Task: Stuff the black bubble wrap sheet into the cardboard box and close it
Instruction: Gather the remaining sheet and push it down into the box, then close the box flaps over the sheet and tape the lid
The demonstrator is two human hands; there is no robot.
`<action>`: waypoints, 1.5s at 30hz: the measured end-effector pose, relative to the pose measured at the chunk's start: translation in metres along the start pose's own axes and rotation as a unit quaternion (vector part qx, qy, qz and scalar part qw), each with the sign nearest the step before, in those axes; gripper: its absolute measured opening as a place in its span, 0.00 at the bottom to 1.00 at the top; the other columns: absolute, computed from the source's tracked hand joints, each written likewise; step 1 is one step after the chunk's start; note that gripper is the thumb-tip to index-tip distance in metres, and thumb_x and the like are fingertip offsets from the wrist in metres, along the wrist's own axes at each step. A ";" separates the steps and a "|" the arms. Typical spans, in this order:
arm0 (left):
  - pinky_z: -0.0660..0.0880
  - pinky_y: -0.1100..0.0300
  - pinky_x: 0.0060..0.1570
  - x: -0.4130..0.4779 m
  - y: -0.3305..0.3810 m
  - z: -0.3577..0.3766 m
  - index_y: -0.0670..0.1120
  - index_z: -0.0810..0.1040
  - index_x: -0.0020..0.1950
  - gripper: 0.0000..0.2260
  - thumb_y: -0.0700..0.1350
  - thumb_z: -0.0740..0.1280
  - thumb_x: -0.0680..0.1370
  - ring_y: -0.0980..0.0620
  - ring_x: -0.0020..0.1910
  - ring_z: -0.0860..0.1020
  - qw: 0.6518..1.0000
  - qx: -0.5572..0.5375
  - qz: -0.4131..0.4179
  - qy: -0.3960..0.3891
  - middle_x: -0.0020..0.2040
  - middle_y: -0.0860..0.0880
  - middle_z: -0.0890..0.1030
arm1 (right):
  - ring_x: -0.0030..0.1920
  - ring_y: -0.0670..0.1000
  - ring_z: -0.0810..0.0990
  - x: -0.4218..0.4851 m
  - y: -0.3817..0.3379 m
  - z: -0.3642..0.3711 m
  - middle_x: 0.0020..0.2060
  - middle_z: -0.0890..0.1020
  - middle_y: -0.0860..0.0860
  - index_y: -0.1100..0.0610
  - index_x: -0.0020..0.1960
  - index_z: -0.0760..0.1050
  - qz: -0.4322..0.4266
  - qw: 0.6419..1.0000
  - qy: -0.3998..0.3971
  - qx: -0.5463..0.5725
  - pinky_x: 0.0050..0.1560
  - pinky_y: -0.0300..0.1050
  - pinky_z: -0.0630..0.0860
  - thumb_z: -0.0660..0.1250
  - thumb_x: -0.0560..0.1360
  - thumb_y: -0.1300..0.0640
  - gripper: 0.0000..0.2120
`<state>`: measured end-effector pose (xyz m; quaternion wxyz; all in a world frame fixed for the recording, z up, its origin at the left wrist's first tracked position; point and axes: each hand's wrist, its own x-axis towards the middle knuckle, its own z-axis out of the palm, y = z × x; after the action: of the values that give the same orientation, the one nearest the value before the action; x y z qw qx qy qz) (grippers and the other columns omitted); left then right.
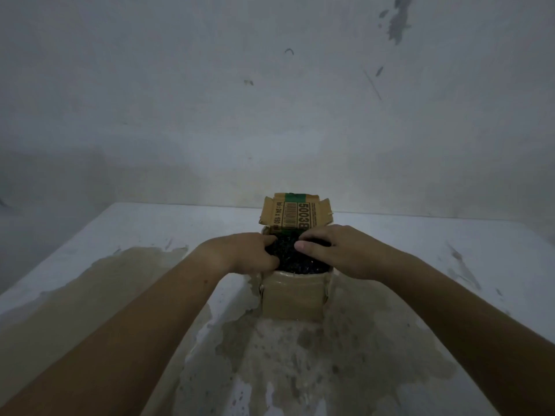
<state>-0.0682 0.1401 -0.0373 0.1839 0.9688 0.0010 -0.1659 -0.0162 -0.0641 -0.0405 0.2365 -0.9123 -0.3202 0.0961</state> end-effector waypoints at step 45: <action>0.68 0.81 0.48 -0.001 -0.027 0.046 0.59 0.77 0.60 0.15 0.42 0.57 0.84 0.74 0.56 0.73 0.880 -0.358 0.078 0.303 0.59 0.65 0.78 | 0.45 0.39 0.82 -0.007 0.033 0.016 0.42 0.85 0.40 0.47 0.49 0.80 -0.008 0.915 0.264 0.304 0.44 0.31 0.75 0.69 0.77 0.57 0.05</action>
<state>-0.0856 0.1489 -0.0871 0.5210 0.8369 0.0406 0.1627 -0.0093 -0.0853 -0.0710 0.5793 -0.7858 -0.2086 -0.0575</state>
